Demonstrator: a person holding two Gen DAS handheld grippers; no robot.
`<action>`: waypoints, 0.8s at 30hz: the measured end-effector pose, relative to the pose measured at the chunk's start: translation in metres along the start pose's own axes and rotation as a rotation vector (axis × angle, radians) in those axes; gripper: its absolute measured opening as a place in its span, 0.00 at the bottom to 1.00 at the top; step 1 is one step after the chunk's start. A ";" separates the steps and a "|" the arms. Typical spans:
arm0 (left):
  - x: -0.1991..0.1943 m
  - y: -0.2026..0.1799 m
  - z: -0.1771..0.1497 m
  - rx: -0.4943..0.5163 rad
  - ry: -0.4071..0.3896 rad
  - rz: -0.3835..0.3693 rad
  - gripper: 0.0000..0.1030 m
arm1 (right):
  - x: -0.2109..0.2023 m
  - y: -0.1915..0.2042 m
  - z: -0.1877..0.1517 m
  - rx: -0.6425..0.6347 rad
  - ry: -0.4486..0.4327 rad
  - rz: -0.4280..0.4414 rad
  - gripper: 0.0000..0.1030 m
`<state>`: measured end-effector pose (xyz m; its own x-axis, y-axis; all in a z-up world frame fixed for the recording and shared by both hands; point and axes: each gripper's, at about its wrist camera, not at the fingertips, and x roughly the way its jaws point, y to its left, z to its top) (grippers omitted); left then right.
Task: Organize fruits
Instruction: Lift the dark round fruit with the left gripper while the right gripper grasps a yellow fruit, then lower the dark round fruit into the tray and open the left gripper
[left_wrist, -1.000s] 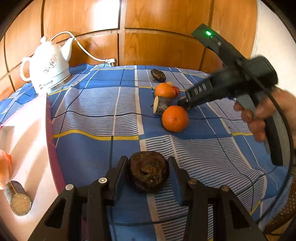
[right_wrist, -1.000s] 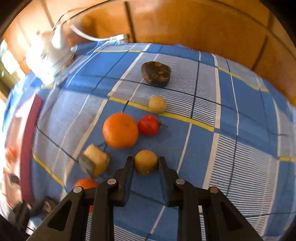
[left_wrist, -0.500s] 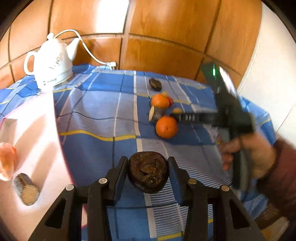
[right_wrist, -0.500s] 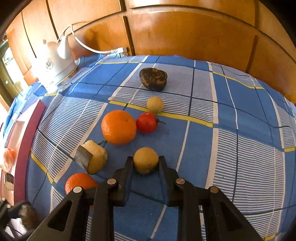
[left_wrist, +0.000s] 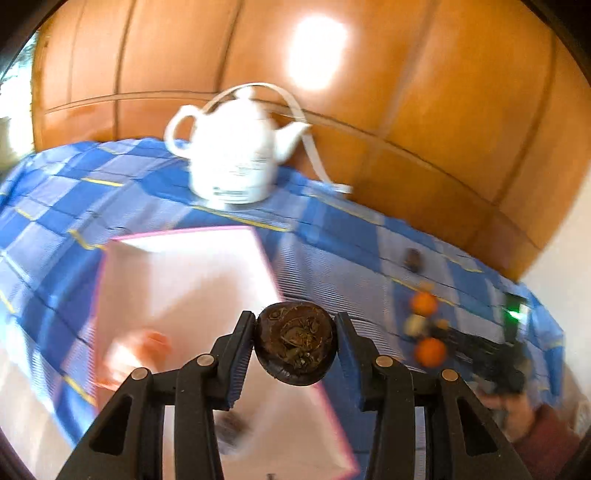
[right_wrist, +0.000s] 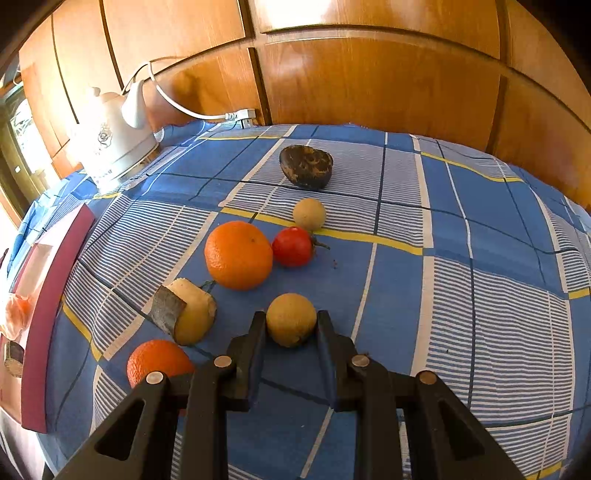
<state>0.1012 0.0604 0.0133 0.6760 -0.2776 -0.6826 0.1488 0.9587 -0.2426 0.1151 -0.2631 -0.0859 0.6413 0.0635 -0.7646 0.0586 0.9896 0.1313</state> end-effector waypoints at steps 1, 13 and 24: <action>0.003 0.011 0.004 -0.017 0.002 0.029 0.43 | 0.000 0.000 0.000 0.000 -0.001 0.000 0.26; 0.051 0.090 0.019 -0.138 0.082 0.175 0.43 | 0.000 0.002 0.000 -0.005 -0.010 -0.011 0.26; 0.048 0.091 0.012 -0.140 0.038 0.248 0.56 | 0.000 0.002 -0.001 -0.005 -0.013 -0.012 0.26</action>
<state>0.1559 0.1354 -0.0326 0.6510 -0.0404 -0.7580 -0.1208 0.9804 -0.1559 0.1147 -0.2608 -0.0861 0.6506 0.0503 -0.7578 0.0626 0.9909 0.1194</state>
